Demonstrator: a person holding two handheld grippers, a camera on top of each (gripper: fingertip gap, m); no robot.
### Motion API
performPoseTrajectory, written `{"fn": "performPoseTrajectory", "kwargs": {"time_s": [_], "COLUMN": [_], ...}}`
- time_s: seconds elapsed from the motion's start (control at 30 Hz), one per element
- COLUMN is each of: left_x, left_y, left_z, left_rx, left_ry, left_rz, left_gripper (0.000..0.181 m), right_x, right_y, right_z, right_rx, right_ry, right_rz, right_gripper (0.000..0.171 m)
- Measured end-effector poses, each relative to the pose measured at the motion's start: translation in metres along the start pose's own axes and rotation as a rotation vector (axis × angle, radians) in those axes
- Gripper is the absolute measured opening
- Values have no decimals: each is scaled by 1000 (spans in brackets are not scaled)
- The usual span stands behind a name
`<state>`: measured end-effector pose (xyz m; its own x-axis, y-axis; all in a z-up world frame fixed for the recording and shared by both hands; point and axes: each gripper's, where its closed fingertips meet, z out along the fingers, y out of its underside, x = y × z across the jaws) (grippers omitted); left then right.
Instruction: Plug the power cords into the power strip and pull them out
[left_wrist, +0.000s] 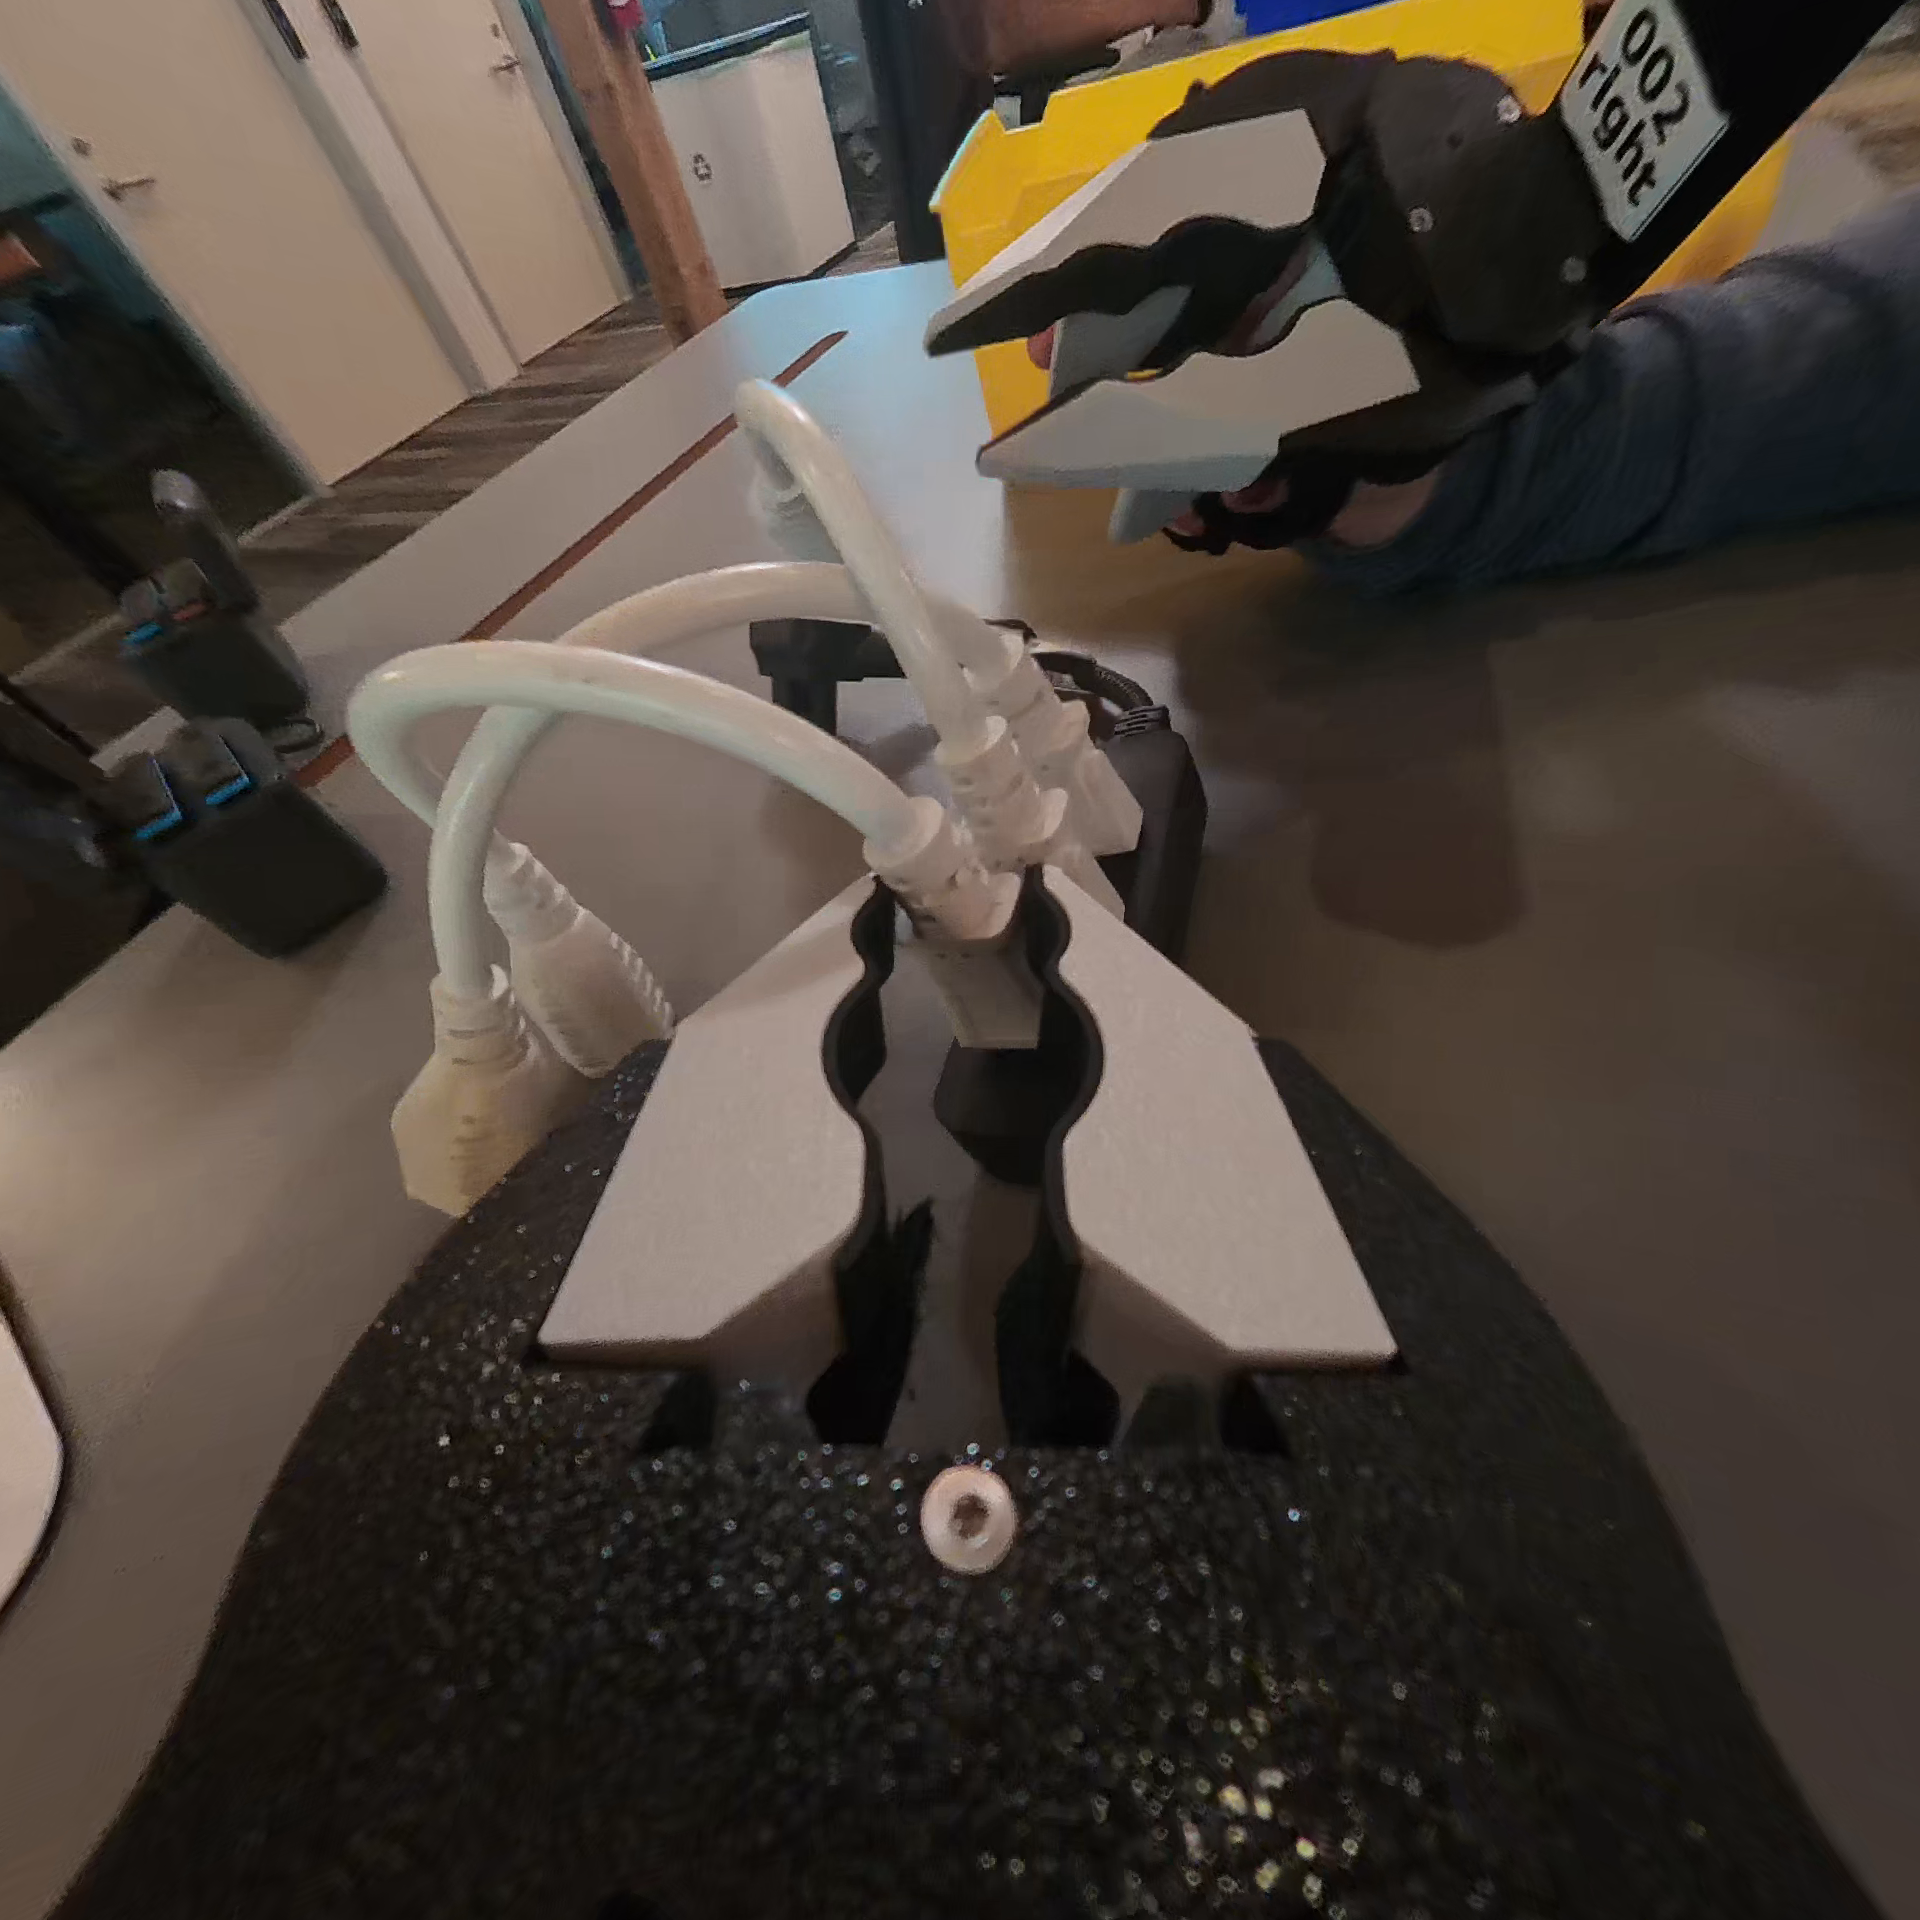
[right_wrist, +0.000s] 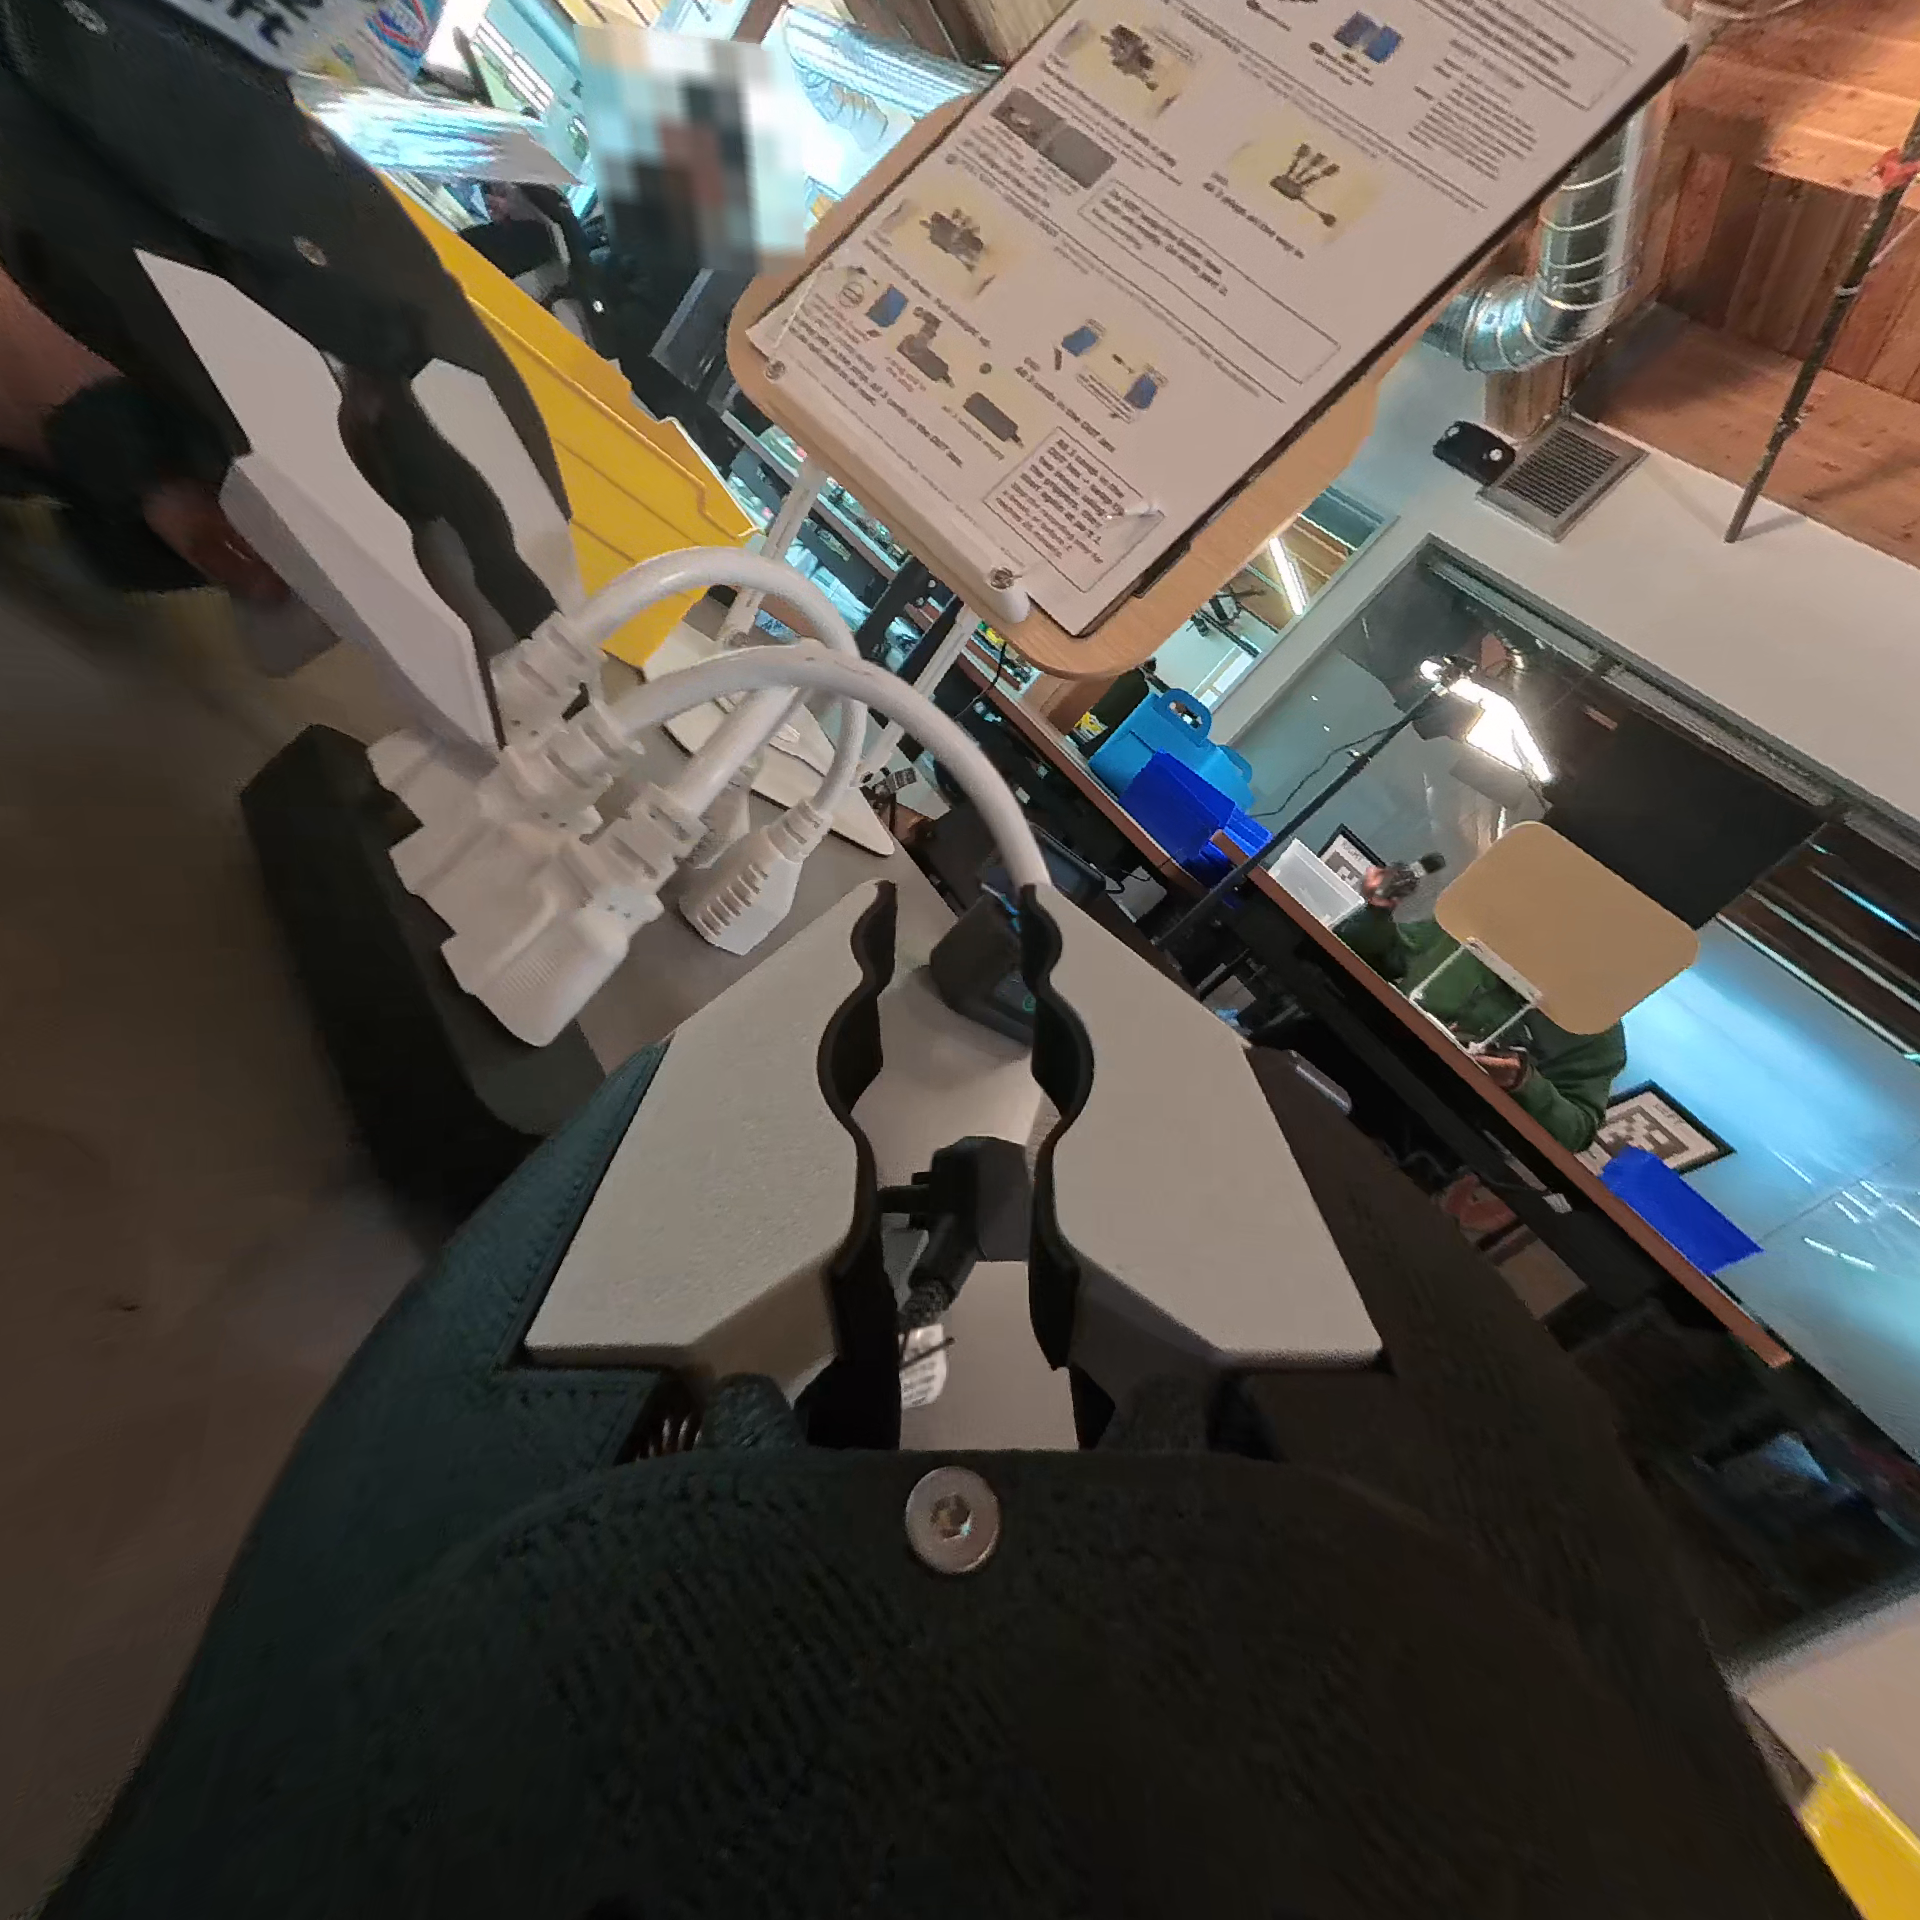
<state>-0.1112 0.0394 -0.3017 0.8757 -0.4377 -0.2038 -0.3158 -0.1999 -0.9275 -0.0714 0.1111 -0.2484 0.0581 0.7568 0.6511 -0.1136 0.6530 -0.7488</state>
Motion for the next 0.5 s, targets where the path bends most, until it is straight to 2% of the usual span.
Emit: {"fn": "performPoseTrajectory", "kwargs": {"time_s": [0.1,0.2,0.3,0.5], "left_x": [1,2,3,-14], "left_y": [0,-2,-10,-12], "left_z": [1,0,-7,-16], "left_rx": [1,46,105,133], "left_ry": [10,64,73,-33], "left_rz": [-1,-103,-88,-42], "left_gripper": [23,24,54,70], "right_x": [-3,-2,1,-1], "right_y": [-2,-1,-1,1], "right_z": [0,0,-1,-2], "right_rx": [7,7,9,-18], "right_ry": [-11,-8,3,18], "right_rz": [-12,-4,4,-111], "right_gripper": [22,22,22,20]}}
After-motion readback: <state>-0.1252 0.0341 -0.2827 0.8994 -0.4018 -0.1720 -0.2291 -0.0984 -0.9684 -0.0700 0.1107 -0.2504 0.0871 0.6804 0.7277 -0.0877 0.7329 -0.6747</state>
